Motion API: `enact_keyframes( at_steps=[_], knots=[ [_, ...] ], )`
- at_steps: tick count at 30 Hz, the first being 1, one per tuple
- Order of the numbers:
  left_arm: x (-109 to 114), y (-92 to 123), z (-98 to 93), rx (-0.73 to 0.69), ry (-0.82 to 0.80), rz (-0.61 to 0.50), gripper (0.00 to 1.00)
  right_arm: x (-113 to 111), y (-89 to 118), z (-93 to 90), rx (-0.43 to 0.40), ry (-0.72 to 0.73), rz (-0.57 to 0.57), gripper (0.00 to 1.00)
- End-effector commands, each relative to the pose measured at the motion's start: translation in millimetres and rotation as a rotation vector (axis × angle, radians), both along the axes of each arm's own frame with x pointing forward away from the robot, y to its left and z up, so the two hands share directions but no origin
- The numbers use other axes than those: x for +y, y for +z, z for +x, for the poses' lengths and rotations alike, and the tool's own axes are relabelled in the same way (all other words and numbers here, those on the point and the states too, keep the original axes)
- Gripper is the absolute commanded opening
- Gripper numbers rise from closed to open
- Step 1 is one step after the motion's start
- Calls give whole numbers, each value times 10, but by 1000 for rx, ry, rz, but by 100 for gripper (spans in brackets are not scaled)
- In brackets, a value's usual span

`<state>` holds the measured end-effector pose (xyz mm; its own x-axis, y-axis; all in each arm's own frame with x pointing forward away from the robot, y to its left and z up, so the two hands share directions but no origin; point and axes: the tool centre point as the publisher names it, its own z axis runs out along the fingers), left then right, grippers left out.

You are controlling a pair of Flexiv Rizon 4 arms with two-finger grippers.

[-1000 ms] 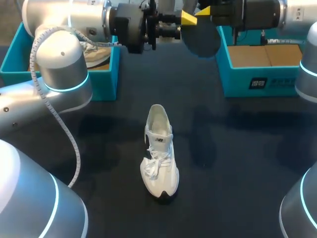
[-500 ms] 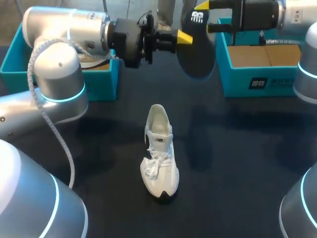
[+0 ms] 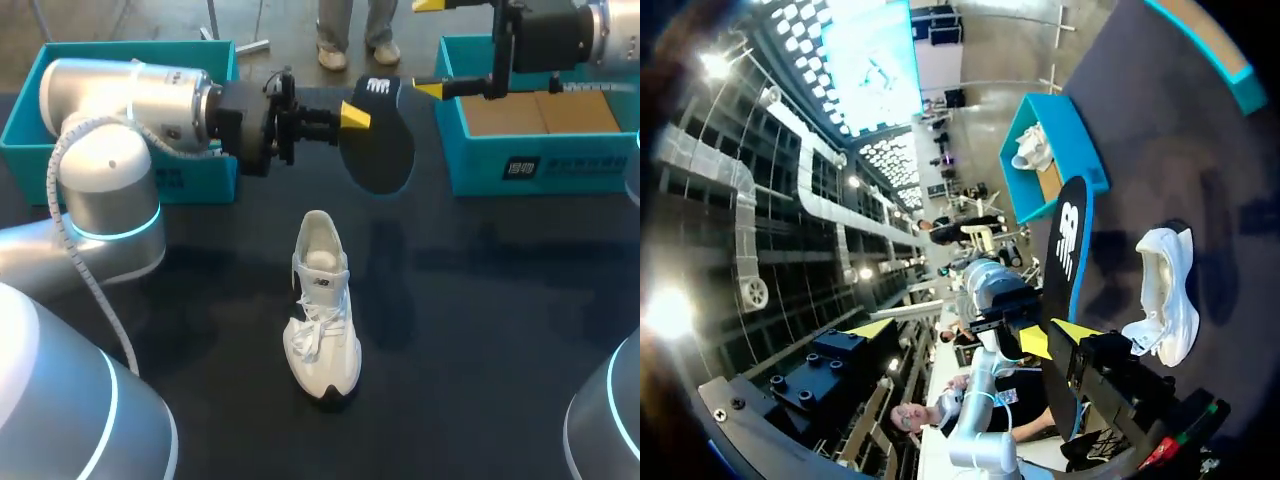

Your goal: Take the shoe out of the shoebox, open the shoe tongue, remove and reinsert the insole, then place the shoe into the shoebox

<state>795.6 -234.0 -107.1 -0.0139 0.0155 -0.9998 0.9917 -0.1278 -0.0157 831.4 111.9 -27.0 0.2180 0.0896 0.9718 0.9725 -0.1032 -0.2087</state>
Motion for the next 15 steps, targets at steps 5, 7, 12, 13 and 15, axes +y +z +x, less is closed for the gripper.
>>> enact_keyframes(
  at_steps=[5,7,12,13,15],
  knots=[
    [-66,124,-228,-11,26,3,0,-63,-58,-204,6,-33,2,100],
    [-66,124,-228,-11,26,3,0,-62,-63,-226,-10,-34,5,100],
    [-66,124,-228,-11,26,3,0,-55,-97,-328,-19,-36,7,100],
    [-66,124,-228,-11,26,3,0,-57,-99,-341,-19,-35,7,100],
    [-66,124,-228,-11,26,3,0,-63,-88,-378,-34,-31,14,100]
  ],
)
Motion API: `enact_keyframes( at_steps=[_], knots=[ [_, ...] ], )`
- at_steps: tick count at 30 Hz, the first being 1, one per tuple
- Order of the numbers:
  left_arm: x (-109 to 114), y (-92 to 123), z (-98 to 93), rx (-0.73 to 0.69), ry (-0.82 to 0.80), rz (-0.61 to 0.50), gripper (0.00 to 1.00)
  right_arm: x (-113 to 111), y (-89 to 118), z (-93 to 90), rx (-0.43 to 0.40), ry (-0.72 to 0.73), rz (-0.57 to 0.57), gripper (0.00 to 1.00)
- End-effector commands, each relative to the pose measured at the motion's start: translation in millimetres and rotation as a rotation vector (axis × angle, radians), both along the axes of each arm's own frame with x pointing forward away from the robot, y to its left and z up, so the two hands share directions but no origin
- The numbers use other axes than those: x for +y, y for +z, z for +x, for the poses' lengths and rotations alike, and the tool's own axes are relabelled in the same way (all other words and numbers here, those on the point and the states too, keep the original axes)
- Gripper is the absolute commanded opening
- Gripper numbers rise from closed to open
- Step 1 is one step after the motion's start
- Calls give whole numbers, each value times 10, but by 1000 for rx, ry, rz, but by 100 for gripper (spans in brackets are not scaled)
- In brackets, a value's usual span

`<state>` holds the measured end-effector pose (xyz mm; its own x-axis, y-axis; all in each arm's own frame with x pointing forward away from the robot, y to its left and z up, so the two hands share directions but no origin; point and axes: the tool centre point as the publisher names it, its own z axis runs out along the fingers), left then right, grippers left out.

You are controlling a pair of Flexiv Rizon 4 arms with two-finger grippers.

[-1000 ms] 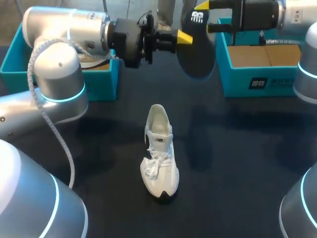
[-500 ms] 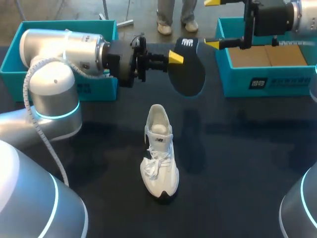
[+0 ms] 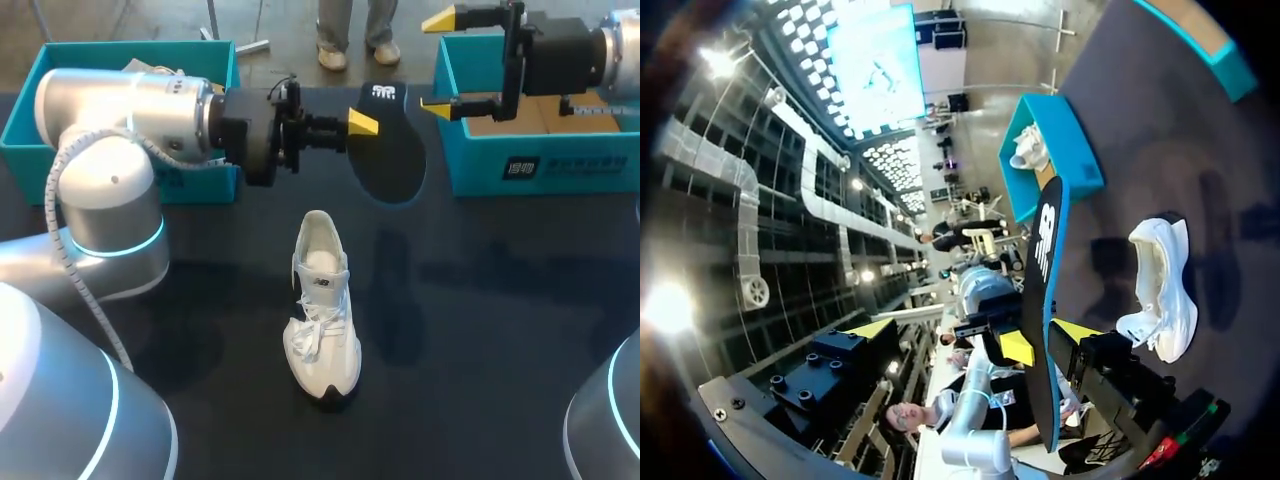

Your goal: Take the shoe out of the shoebox, open the shoe tongue, remove and reinsert the insole, then place the shoe into the shoebox

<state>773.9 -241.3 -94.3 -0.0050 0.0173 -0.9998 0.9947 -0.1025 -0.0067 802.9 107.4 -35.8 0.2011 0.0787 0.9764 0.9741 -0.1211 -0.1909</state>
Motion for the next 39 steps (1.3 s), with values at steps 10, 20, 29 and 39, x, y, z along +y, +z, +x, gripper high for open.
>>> enact_keyframes(
  at_steps=[10,20,29,39],
  knots=[
    [7,-4,-11,-2,1,1,0,45,70,-242,-143,65,-13,100],
    [7,-4,-11,-2,1,1,0,45,70,-242,-143,65,-13,100],
    [7,-4,-11,-2,1,1,0,45,70,-242,-143,65,-13,100],
    [91,-8,26,-13,-36,-14,0,-158,3,-384,-157,96,-48,100]
  ],
)
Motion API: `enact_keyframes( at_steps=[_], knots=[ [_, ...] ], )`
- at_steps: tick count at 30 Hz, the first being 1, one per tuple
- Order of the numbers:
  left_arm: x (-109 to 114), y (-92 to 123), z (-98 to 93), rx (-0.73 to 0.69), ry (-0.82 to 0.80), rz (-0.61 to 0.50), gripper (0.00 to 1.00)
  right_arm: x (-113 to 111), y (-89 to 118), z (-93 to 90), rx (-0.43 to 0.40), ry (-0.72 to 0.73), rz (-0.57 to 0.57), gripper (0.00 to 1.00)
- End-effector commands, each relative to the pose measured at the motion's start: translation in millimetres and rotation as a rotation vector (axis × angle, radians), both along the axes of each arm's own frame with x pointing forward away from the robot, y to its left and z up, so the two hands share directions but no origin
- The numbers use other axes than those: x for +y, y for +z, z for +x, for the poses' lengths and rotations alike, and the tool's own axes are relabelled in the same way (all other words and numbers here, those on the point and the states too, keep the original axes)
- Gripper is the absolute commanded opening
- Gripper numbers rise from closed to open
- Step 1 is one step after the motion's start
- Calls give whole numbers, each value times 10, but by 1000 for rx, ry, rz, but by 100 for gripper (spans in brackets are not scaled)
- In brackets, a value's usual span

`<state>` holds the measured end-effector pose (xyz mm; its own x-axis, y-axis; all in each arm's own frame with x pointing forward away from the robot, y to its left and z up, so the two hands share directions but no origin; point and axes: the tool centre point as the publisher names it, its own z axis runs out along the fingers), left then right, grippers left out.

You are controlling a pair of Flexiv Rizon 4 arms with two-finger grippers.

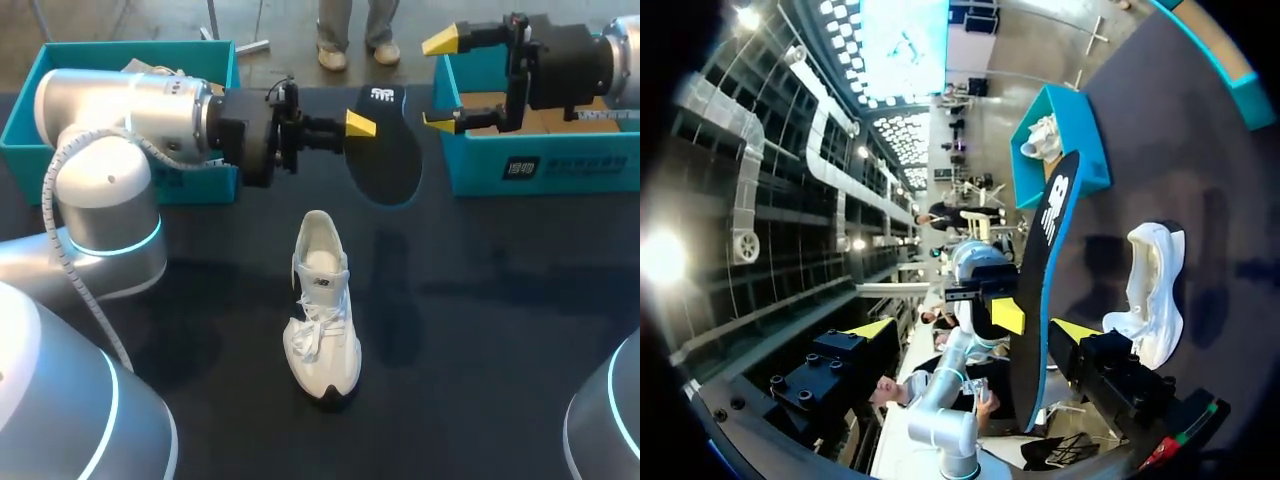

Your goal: Take the shoe out of the shoebox, open the shoe tongue, remove and reinsert the insole, then place the shoe into the shoebox

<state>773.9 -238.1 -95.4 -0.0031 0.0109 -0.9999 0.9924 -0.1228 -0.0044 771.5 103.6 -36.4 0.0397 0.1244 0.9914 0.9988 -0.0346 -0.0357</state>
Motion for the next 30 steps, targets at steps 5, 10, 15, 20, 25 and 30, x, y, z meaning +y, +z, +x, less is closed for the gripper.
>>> enact_keyframes(
  at_steps=[5,10,15,20,25,30],
  knots=[
    [149,30,10,-18,-17,-16,0,-211,-12,-172,-3,22,-32,100],
    [249,60,5,-39,-9,-17,0,-297,-62,-255,-13,30,-45,100],
    [328,57,5,-49,-7,-30,0,-323,-97,-272,-38,32,-52,100],
    [339,61,0,-59,-12,-36,0,-298,-114,-263,-74,48,-62,100],
    [327,66,3,-73,0,-42,0,-290,-117,-263,-84,28,-84,100],
    [327,66,3,-73,0,-42,0,-290,-117,-263,-84,28,-84,100]
  ],
)
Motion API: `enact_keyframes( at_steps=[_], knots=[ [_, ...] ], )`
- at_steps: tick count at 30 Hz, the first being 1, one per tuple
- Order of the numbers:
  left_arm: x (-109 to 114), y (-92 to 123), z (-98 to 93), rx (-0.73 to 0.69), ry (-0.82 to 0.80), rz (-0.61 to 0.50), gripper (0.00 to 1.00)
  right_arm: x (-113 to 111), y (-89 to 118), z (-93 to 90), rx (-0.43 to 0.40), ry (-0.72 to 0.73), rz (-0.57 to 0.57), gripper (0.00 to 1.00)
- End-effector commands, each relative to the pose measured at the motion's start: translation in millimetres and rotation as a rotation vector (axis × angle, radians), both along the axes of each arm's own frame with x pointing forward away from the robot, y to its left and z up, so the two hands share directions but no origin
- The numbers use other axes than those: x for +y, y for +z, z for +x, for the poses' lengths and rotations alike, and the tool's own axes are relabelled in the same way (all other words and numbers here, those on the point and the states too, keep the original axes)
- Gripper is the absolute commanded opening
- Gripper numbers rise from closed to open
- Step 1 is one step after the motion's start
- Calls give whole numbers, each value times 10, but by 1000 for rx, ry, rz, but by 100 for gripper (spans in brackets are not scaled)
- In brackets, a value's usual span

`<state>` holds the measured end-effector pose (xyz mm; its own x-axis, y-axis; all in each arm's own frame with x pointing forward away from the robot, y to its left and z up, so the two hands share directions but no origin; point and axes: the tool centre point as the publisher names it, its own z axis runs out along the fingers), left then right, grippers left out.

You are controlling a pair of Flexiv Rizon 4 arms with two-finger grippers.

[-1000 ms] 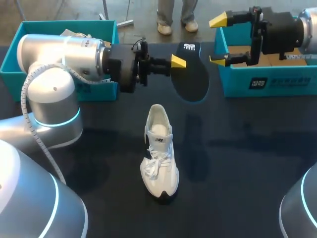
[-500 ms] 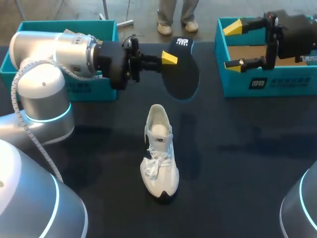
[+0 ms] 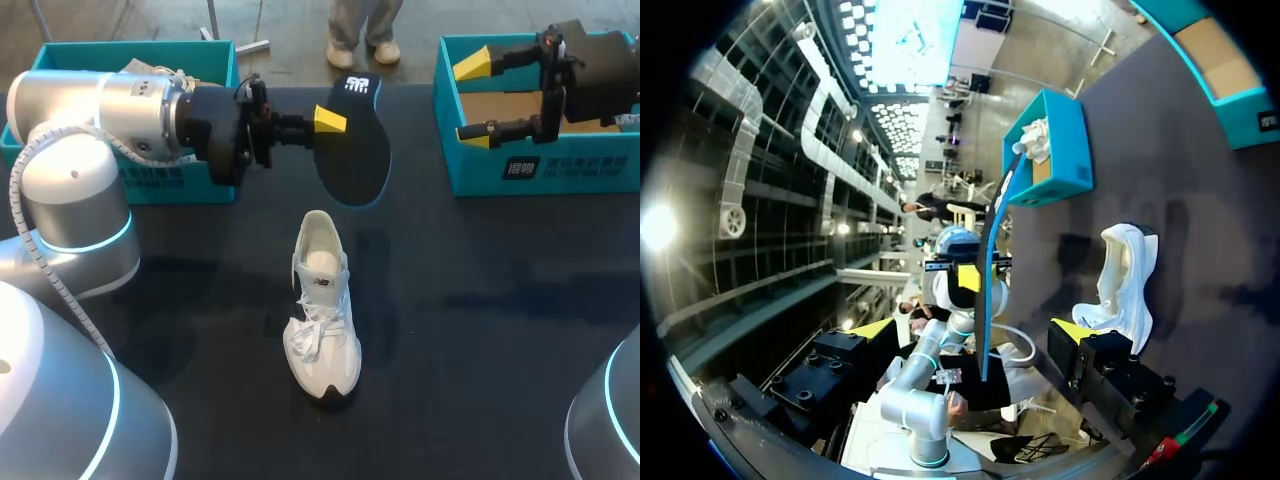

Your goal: Take the shoe out of the shoebox, open the shoe tongue, remove and reinsert the insole, then place the shoe into the shoebox

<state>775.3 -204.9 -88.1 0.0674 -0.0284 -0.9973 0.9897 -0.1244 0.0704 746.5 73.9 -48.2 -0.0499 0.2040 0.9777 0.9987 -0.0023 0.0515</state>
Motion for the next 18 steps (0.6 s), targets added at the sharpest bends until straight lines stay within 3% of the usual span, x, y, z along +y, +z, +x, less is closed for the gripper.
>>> enact_keyframes(
  at_steps=[1,6,8,10,13,18],
  knots=[
    [-4,-7,-11,-2,3,-3,0,7,1,-13,1,-4,-3,100],
    [-4,-7,-11,-2,3,-3,0,7,1,-13,1,-4,-3,100],
    [33,31,-3,239,27,60,0,7,1,-13,1,-4,-3,100],
    [75,71,0,377,12,84,0,7,1,-13,1,-4,-3,100],
    [137,74,9,575,18,211,0,7,1,-13,1,-4,-3,100],
    [174,71,49,998,47,268,0,7,1,-13,1,-4,-3,100]
  ],
)
